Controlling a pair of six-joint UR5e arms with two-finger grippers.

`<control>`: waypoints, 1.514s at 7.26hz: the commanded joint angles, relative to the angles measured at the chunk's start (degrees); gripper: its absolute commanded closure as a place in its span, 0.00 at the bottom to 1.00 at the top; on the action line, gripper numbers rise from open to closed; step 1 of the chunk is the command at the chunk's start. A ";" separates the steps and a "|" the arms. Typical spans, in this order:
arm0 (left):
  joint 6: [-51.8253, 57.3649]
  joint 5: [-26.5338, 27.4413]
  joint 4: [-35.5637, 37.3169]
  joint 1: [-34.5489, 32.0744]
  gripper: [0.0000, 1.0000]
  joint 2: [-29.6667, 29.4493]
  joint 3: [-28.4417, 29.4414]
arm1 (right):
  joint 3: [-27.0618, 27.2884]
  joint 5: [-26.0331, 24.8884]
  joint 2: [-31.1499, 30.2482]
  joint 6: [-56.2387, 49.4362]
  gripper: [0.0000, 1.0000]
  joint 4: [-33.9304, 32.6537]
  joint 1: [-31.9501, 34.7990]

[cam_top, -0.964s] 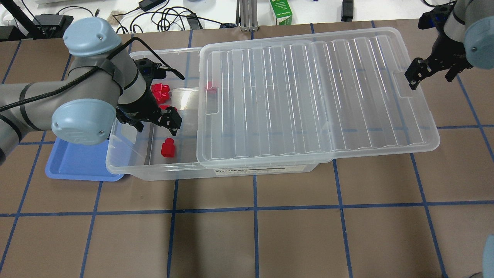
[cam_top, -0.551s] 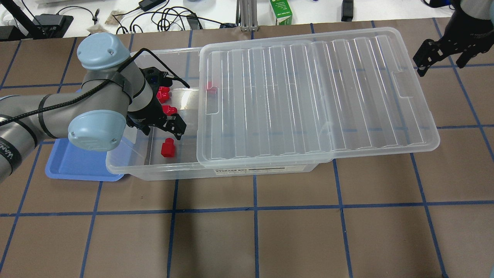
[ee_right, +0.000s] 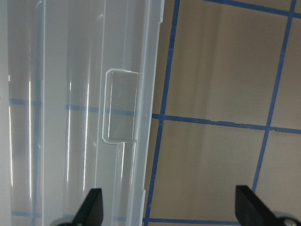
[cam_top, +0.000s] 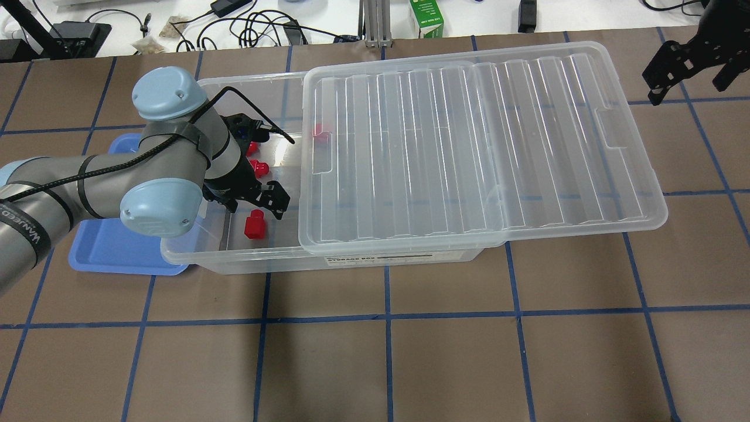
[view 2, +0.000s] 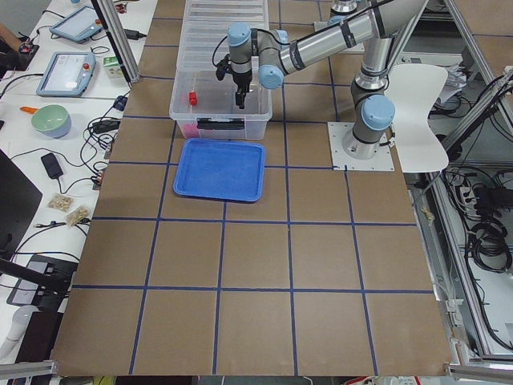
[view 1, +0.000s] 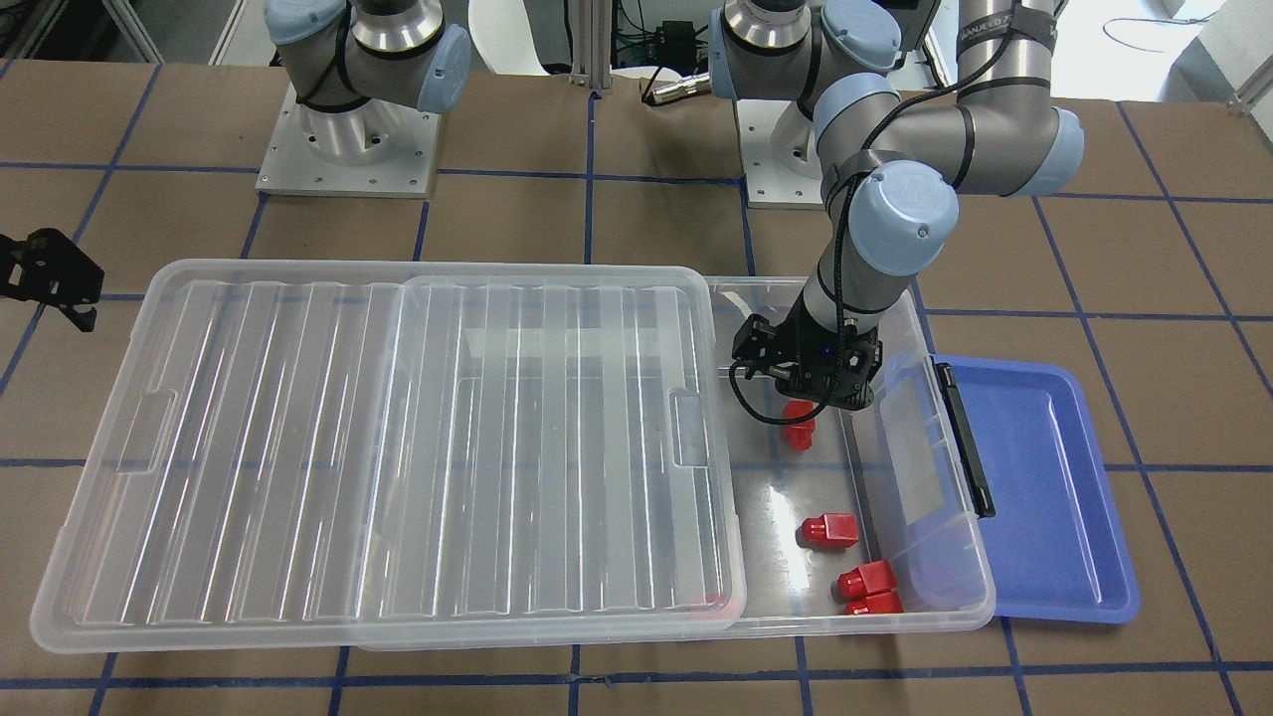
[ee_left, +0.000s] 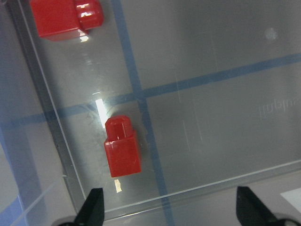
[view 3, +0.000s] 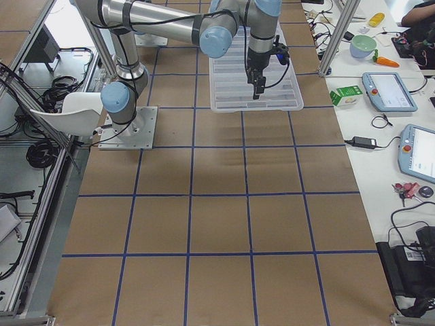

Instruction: Place red block in blue tray from box

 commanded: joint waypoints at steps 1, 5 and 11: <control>-0.04 -0.03 0.59 1.81 0.00 -2.00 -0.73 | 0.14 0.32 -0.15 -0.11 0.00 0.31 0.01; -1.09 -0.03 4.88 1.73 0.00 -4.20 -3.19 | -0.04 0.15 -0.50 -0.11 0.00 3.74 0.01; -2.50 0.59 6.39 3.05 0.12 -7.19 -3.19 | -0.39 0.23 -1.12 0.51 0.00 3.48 0.01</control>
